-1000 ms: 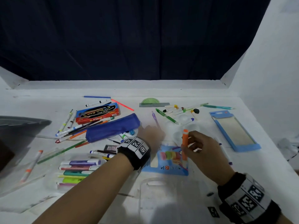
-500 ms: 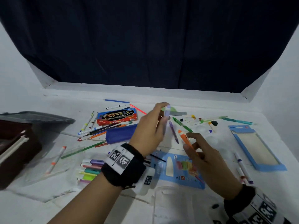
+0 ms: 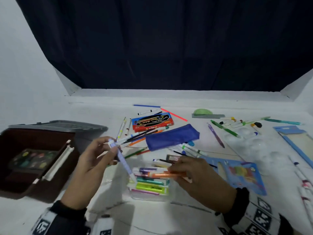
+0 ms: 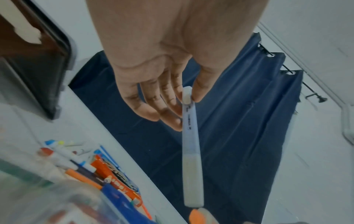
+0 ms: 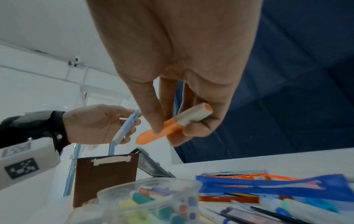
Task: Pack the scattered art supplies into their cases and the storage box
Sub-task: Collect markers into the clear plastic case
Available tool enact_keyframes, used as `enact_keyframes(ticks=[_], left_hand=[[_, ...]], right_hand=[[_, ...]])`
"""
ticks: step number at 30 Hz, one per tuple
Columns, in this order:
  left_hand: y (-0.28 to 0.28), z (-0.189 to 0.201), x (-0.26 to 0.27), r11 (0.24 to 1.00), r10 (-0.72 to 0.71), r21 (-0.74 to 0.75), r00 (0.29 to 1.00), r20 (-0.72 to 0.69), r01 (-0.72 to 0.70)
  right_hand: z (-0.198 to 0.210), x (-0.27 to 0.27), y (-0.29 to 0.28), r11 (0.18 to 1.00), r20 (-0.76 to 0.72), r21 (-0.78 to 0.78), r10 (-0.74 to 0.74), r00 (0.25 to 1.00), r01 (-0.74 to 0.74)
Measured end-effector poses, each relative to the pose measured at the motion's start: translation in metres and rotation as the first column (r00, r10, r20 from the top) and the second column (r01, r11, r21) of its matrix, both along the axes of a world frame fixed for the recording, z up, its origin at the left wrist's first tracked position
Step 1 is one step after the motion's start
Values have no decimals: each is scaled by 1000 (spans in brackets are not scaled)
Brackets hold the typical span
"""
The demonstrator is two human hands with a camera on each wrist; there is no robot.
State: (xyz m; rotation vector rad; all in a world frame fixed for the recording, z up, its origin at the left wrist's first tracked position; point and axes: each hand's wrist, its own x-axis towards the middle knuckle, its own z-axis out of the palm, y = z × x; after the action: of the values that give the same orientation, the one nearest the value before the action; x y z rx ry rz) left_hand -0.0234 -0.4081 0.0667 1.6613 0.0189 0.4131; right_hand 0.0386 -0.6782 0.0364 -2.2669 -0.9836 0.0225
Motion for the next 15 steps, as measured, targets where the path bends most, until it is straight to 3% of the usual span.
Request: enact_keyframes(ticks=[8, 15], left_hand=[[66, -21, -12, 989, -150, -26, 987, -60, 149], [69, -33, -4, 980, -84, -185, 993, -79, 68]], right_hand=[[-19, -12, 77, 940, 47, -340, -7, 999, 22], [-22, -18, 92, 897, 61, -426, -99, 993, 116]])
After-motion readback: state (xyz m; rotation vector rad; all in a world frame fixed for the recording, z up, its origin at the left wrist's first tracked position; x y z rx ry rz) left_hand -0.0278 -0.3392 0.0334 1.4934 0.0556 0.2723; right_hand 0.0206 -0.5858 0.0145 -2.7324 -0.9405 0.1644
